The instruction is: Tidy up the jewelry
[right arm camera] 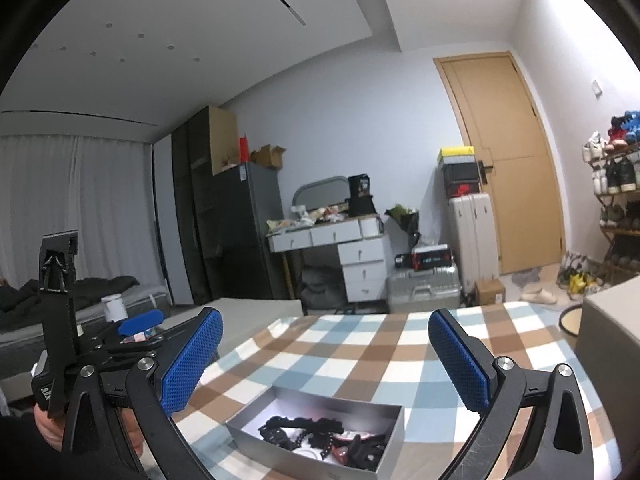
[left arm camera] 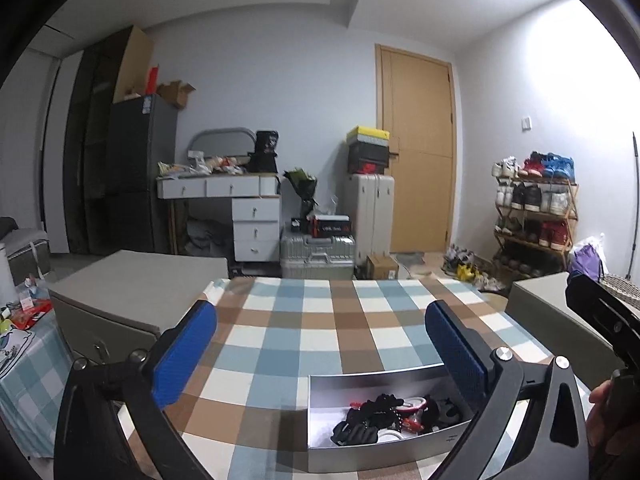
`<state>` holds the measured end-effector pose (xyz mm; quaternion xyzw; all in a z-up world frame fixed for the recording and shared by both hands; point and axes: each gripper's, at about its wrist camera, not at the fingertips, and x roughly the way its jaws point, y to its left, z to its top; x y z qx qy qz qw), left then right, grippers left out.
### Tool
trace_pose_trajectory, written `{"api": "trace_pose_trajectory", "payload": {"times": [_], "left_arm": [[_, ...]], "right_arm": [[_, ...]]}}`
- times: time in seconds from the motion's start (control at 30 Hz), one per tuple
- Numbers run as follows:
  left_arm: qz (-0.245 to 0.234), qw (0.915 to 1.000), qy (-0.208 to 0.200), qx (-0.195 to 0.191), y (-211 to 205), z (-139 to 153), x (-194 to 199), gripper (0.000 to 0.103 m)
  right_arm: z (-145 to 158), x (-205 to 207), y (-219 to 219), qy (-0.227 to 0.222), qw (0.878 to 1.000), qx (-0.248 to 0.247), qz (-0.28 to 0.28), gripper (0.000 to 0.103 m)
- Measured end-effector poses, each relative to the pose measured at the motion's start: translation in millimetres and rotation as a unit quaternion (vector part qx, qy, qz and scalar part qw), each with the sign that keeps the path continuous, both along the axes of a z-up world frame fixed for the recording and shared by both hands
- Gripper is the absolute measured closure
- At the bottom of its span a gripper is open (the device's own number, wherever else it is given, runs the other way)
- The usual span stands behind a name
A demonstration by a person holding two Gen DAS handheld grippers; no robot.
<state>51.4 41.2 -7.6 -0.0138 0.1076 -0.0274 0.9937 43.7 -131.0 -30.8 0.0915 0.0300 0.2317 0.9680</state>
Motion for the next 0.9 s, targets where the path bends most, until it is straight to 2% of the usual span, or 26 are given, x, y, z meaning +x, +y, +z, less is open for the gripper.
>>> {"api": "trace_pose_trajectory", "payload": {"times": [0.2, 0.27, 0.47, 0.8, 0.9], "left_arm": [[0.022, 0.9995, -0.018, 0.012, 4, -9, -4, 0.001], [0.028, 0.9994, -0.012, 0.013, 6, -17, -3, 0.001], [0.052, 0.9984, -0.019, 0.013, 12, -32, 0, 0.001], [0.039, 0.9991, -0.003, 0.015, 9, -47, 9, 0.001], [0.028, 0.9995, 0.003, 0.015, 8, -48, 15, 0.001]], "right_arm": [[-6, -9, -9, -0.018, 1.0, 0.026, 0.004, 0.0], [-11, -9, -9, -0.02, 1.0, 0.022, -0.002, 0.0], [-29, -5, -1, -0.007, 1.0, -0.021, -0.021, 0.0], [-53, 10, 5, 0.023, 0.997, -0.06, -0.047, 0.0], [-61, 12, 12, 0.031, 0.995, -0.087, -0.047, 0.0]]}}
